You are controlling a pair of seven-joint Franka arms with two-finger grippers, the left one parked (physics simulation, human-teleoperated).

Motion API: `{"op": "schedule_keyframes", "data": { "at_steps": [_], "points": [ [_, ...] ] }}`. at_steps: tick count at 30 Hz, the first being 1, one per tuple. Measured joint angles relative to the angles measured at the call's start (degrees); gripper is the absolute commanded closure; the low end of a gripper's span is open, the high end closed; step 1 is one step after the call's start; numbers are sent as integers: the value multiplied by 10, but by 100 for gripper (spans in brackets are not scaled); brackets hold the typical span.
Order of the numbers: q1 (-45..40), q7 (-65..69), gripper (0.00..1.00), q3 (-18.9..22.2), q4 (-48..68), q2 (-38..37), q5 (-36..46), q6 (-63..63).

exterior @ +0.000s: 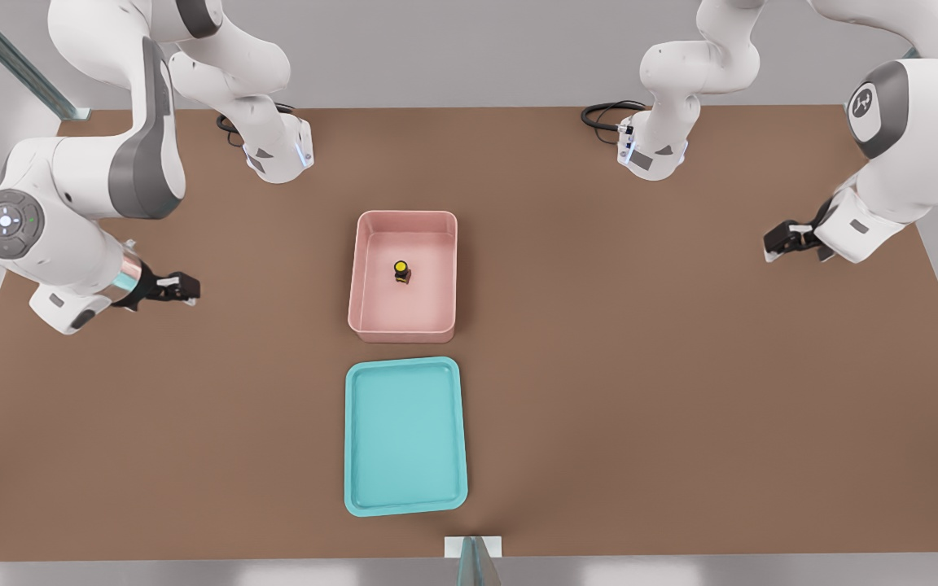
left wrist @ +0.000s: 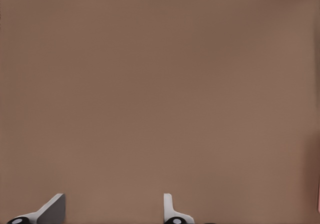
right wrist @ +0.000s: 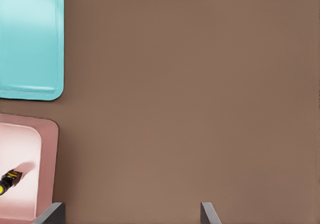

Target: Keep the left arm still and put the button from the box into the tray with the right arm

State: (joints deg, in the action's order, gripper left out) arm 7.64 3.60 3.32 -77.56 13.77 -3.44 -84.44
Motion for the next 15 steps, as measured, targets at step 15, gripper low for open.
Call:
{"op": "schedule_keyframes", "data": {
  "at_steps": [15],
  "points": [
    [405, -229, 1, -23, -378, 74, 58, -321]
  ]
}}
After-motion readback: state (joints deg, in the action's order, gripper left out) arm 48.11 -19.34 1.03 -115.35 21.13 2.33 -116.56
